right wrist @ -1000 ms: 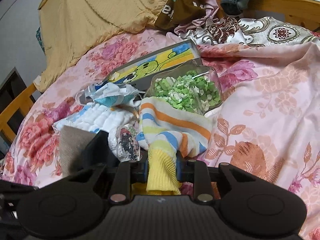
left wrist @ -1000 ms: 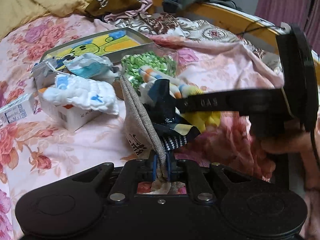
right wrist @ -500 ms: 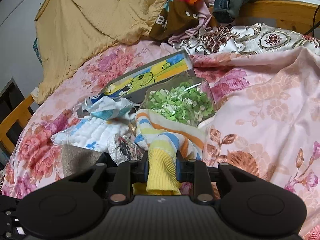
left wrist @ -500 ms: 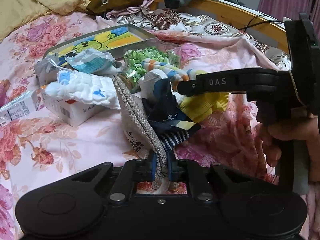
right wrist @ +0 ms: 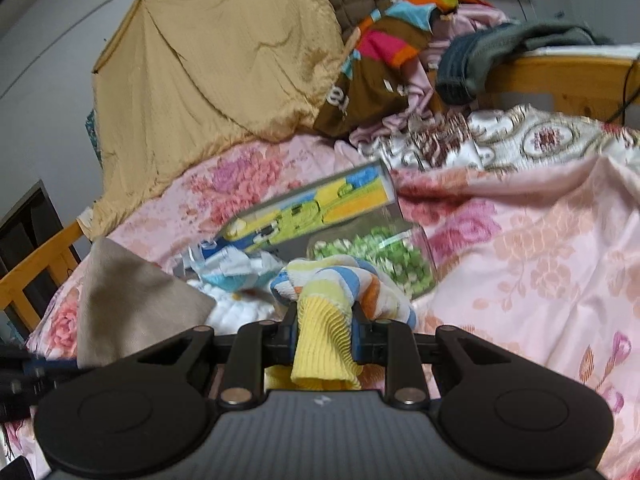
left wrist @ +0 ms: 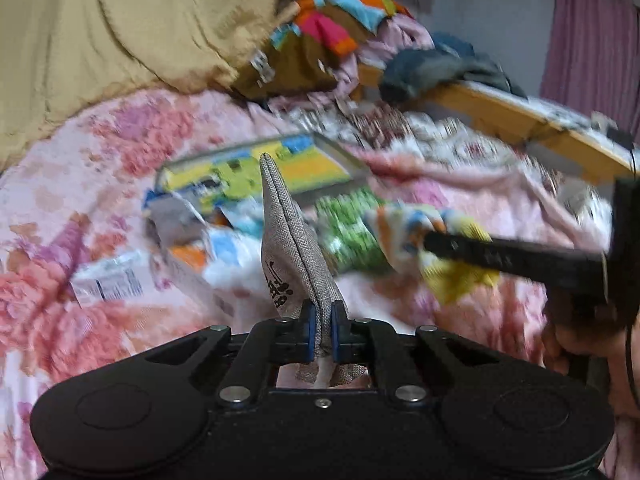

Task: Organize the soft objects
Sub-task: 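Lift the grey cloth bag with the left tool while the right tool lifts the striped sock, then lower the grey bag into the frog tray while the right tool drops the sock there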

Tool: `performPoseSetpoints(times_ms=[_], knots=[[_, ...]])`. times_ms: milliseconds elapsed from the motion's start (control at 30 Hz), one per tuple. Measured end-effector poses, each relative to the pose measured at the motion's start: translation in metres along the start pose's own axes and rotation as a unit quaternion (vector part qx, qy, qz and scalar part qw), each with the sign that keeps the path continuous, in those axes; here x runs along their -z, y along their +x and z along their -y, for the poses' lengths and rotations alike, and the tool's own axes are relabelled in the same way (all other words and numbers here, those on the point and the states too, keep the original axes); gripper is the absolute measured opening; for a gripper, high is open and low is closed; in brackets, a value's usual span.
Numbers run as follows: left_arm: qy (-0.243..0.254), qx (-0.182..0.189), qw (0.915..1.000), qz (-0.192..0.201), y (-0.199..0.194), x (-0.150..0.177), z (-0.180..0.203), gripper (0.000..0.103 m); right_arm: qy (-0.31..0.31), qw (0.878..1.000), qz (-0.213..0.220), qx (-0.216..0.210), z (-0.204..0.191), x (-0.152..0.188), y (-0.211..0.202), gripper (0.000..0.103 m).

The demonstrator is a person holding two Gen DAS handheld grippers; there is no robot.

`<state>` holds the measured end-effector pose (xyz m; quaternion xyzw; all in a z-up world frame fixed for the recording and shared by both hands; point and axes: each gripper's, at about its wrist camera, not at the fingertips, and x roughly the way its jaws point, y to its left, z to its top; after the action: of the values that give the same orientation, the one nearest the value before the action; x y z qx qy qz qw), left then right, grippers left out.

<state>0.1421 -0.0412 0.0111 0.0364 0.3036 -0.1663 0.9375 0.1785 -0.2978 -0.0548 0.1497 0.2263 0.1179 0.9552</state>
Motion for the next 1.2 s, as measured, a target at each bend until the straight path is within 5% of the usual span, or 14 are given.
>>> performPoseSetpoints(times_ms=[300,533,700,900,1200], knots=[[-0.026,-0.014,0.9974,0.066,0.024,-0.051,-0.020,0.007,-0.071,0.995,0.062,-0.029,-0.030,-0.032,0.011,0.026],[-0.021,-0.025,0.9955,0.089,0.070,-0.098,-0.038,0.007,-0.106,0.988,0.102,-0.044,-0.039,-0.083,0.078,0.026],[-0.036,-0.023,0.9934,0.106,0.122,-0.134,-0.058,0.007,-0.097,0.990,0.091,-0.038,-0.031,-0.104,0.137,0.026],[-0.041,-0.007,0.9931,0.110,0.196,-0.164,-0.068,0.007,-0.107,0.992,0.071,0.020,-0.024,-0.113,0.183,0.026],[-0.064,-0.022,0.9963,0.053,0.270,-0.159,-0.073,0.008,-0.097,0.994,0.013,0.047,-0.004,-0.115,0.228,0.026]])
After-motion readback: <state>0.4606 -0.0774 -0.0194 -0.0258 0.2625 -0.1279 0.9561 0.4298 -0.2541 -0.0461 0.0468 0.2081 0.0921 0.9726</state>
